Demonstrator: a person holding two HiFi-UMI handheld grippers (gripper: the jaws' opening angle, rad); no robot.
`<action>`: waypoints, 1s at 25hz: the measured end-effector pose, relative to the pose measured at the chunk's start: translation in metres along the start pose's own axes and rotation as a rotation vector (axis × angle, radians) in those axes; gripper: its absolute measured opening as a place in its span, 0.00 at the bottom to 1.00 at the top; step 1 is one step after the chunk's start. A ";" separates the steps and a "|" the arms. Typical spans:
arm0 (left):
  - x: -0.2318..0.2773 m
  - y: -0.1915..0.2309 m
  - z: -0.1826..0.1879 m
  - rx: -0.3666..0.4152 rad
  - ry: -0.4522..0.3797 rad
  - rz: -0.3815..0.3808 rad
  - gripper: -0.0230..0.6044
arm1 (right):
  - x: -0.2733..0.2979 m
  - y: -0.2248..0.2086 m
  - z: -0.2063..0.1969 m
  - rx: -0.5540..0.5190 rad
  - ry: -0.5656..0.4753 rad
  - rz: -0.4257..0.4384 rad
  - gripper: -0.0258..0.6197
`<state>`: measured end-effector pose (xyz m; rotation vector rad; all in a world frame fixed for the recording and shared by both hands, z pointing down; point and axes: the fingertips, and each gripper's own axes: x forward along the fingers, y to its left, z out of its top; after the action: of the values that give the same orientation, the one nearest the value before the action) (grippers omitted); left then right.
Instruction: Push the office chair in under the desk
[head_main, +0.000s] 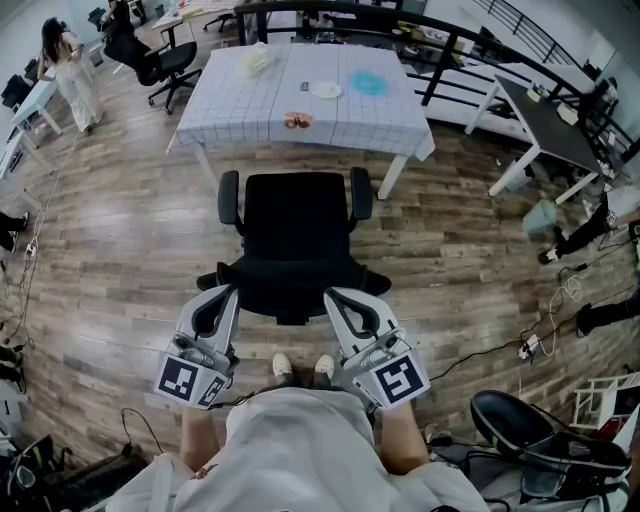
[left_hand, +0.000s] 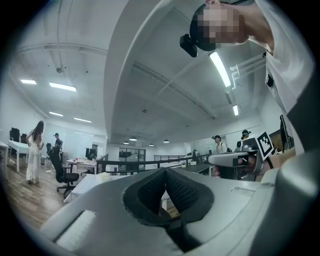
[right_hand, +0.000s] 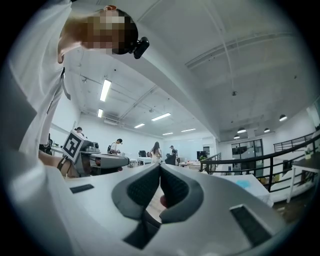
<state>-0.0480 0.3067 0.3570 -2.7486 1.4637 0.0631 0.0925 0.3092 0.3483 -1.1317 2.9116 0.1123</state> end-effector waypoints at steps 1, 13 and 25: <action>0.000 -0.001 0.000 0.006 0.000 -0.007 0.04 | -0.001 0.000 -0.003 0.001 0.023 0.004 0.05; 0.002 -0.011 -0.003 0.152 0.058 -0.115 0.20 | -0.007 -0.006 -0.014 -0.087 0.126 0.046 0.15; -0.003 -0.030 -0.030 0.303 0.205 -0.293 0.45 | -0.007 0.009 -0.024 -0.190 0.164 0.171 0.34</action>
<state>-0.0242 0.3247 0.3868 -2.7376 0.9854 -0.4205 0.0917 0.3185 0.3728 -0.9516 3.1995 0.3202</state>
